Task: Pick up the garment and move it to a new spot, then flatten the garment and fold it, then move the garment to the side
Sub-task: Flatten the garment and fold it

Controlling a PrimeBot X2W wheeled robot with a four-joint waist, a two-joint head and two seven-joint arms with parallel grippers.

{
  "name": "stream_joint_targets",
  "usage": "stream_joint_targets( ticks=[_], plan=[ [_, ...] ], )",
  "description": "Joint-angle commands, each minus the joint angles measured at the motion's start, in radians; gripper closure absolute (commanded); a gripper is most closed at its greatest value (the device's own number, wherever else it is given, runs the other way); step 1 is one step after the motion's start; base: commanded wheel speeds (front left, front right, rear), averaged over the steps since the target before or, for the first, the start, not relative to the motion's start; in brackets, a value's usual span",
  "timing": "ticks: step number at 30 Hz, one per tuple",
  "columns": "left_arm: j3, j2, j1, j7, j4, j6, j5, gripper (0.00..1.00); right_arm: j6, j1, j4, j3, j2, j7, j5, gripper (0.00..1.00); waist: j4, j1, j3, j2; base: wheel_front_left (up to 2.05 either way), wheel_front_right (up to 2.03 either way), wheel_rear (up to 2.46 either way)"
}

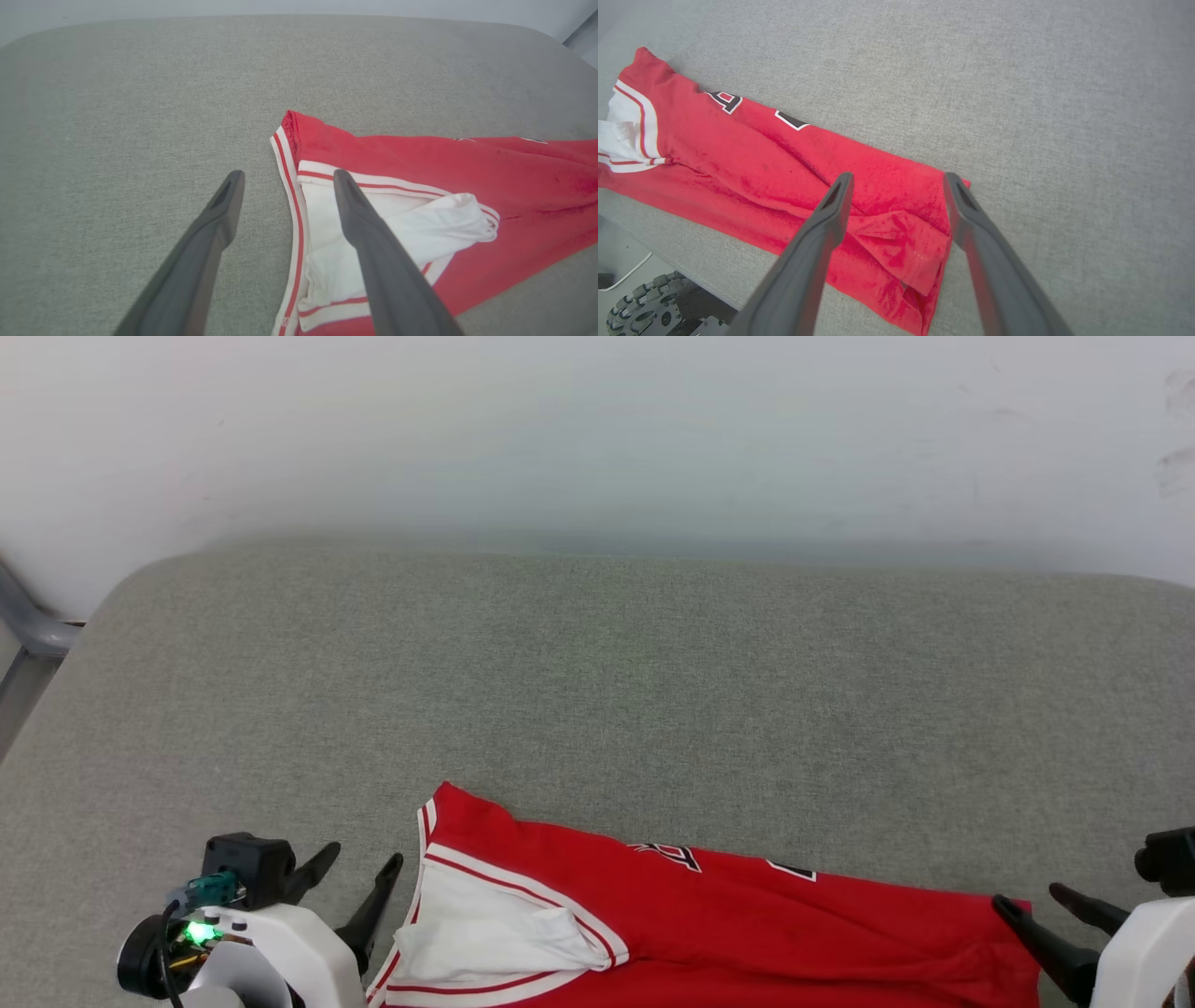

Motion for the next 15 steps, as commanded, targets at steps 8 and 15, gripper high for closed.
stream_joint_targets(
  ticks=[8, 15],
  plan=[
    [0.245, -0.047, 0.112, -0.03, -0.099, 0.16, 0.187, 0.0, -0.001, 0.02, 0.004, -0.105, -0.045, 0.13, 0.015, 0.0, 0.027, 0.0, -0.007, 0.0, 0.0, 0.0, 0.0],
    [0.477, -0.137, 0.267, -0.03, -0.157, 0.198, 0.398, 0.0, -0.001, -0.002, 0.073, -0.125, -0.038, 0.245, 0.05, 0.0, 0.054, 0.0, 0.01, 0.0, 0.0, 0.0, 0.0]
  ],
)
